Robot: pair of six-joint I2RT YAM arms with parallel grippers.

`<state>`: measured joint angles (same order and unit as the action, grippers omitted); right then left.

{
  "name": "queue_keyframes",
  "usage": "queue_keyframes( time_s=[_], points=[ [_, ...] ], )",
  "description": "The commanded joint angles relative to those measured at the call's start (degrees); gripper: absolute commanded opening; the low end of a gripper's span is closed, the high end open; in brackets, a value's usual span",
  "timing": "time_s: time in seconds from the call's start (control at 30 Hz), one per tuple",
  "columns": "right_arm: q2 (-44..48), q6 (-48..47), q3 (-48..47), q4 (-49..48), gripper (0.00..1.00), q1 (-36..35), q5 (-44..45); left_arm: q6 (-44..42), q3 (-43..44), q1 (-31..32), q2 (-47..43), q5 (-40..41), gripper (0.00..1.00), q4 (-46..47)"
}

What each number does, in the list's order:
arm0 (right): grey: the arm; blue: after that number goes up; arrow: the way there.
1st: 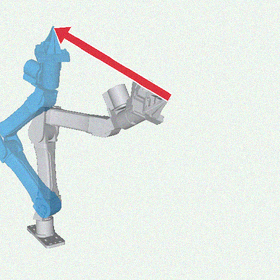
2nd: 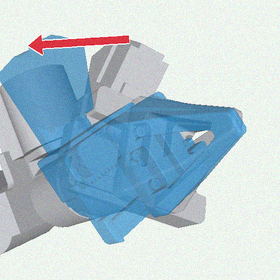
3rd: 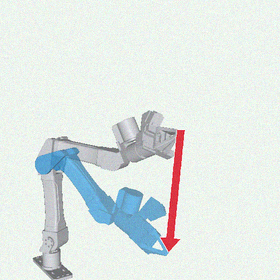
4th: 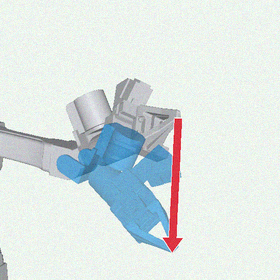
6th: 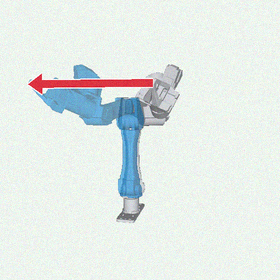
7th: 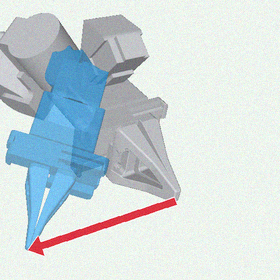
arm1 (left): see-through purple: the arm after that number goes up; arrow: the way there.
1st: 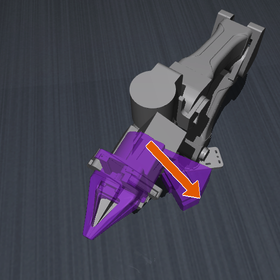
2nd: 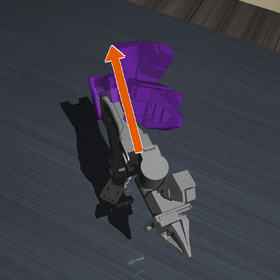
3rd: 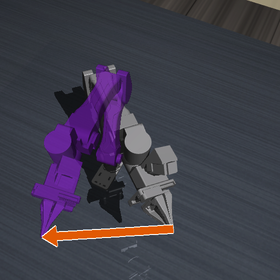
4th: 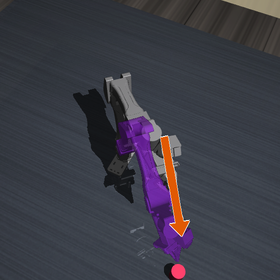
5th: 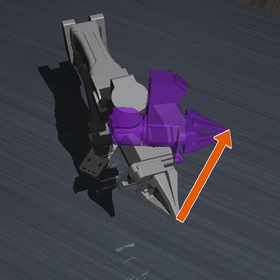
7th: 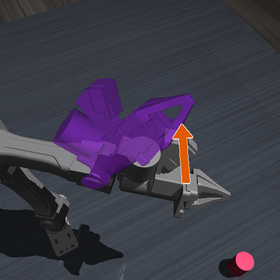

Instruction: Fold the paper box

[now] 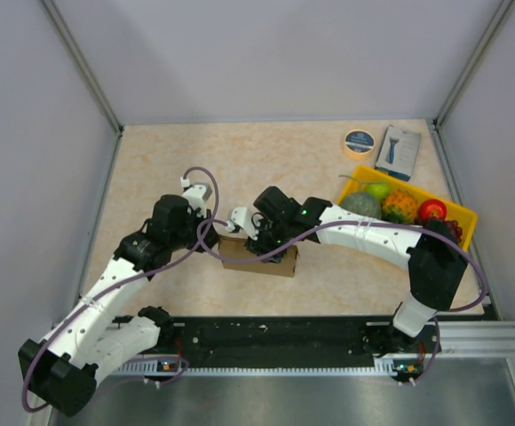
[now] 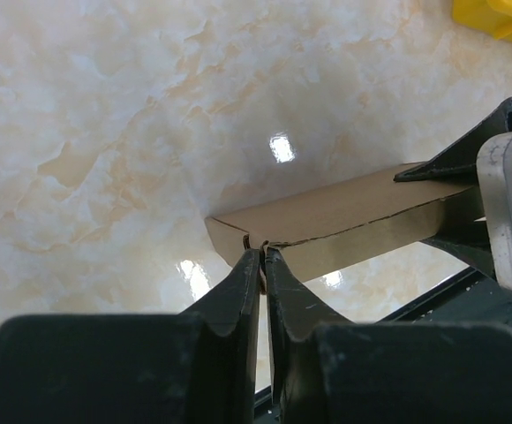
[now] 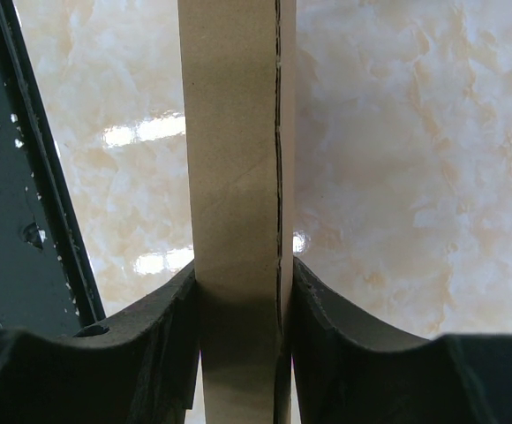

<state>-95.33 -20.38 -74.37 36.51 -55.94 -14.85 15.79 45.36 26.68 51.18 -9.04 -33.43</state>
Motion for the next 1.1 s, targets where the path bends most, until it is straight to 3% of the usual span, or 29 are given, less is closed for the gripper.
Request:
queue_keyframes(
  time_s=[0.0, 0.2, 0.37, 0.57, 0.77, 0.83, 0.93, 1.07],
  points=[
    [0.7, 1.2, -2.6, -0.3, 0.40, 0.5, -1.3, -0.1, 2.4, 1.1, 0.7, -0.7, 0.09, 1.8],
    [1.0, 1.7, -2.8, -0.3, 0.44, 0.5, -1.8, 0.9, 1.3, 2.5, 0.7, 1.3, 0.06, 2.1],
    [2.8, 6.5, -3.7, -0.7, 0.68, 0.7, -1.3, 1.3, 0.7, 2.9, -0.8, 2.8, 0.05, 2.1],
    [9.3, 18.3, -2.5, -0.9, 0.84, 3.5, 0.7, 2.1, 0.2, 3.0, -1.2, 3.0, 0.04, 2.1],
    [20.8, 33.2, 2.0, 0.8, 0.89, 9.6, 1.1, 3.1, -0.5, 3.7, -1.6, 3.6, 0.04, 2.1],
    [23.2, 37.2, 2.8, 3.5, 0.88, 11.9, 0.6, 3.3, -0.8, 3.8, -1.8, 3.7, 0.04, 2.1],
    [26.4, 43.5, 3.9, 6.6, 0.80, 12.9, 0.0, 3.9, -1.0, 3.9, -1.7, 3.7, 0.04, 2.1],
    [28.5, 50.3, 7.3, 8.6, 0.51, 12.8, 0.6, 4.5, -0.8, 4.2, -1.3, 3.8, 0.04, 2.2]
  ],
)
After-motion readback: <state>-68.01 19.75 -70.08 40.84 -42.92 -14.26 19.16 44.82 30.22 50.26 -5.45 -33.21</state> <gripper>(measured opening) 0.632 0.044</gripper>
